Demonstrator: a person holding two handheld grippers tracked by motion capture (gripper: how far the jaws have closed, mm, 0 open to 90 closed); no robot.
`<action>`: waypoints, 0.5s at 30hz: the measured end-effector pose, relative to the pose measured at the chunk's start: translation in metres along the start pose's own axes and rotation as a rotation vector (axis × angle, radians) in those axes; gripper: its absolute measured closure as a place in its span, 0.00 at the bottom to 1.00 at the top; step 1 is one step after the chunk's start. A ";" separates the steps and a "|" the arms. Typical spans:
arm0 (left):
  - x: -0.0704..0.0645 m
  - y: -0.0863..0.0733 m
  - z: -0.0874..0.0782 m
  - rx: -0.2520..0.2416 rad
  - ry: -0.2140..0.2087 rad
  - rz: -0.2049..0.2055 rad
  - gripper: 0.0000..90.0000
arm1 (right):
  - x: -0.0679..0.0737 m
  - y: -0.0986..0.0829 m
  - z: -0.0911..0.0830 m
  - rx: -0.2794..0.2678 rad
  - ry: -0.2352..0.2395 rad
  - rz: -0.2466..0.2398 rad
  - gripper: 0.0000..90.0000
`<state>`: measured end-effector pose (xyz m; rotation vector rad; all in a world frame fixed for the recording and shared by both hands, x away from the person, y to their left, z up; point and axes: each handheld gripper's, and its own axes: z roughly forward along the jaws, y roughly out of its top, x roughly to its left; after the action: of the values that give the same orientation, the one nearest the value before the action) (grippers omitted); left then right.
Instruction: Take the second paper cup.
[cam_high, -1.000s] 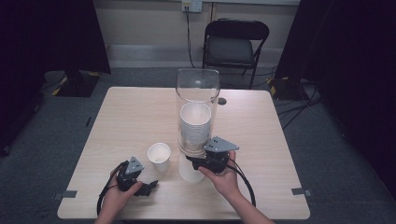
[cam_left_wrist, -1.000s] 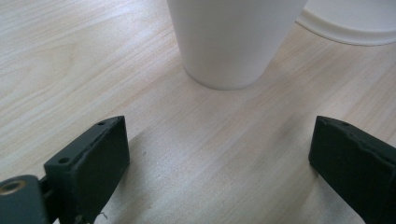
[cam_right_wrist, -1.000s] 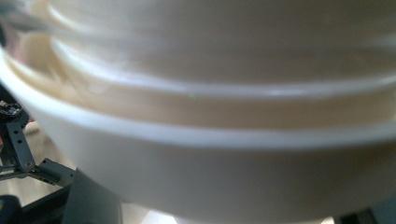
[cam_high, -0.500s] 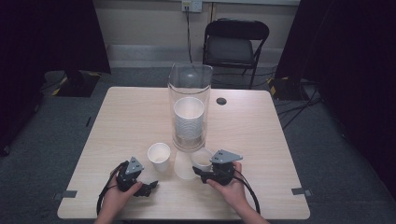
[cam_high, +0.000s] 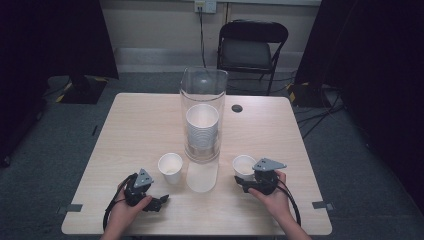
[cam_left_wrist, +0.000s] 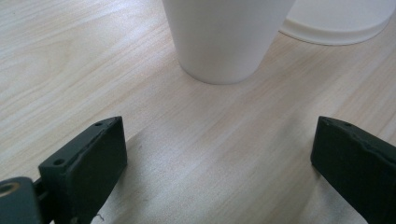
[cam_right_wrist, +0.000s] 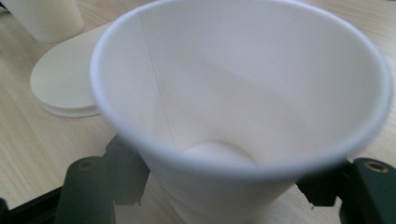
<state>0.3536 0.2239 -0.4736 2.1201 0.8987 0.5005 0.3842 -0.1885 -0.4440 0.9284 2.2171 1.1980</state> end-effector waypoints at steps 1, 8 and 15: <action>0.000 0.000 0.000 0.000 0.000 0.001 0.04 | -0.001 -0.001 0.000 0.001 -0.009 0.000 0.32; 0.000 0.000 0.000 0.000 -0.002 -0.004 0.03 | -0.011 -0.016 -0.013 0.028 -0.024 0.032 0.16; -0.001 0.000 0.000 -0.001 -0.002 -0.007 0.03 | -0.023 -0.048 -0.038 0.124 -0.031 -0.020 0.16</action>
<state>0.3532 0.2235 -0.4738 2.1152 0.9043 0.4949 0.3580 -0.2455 -0.4630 0.9633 2.2916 1.0402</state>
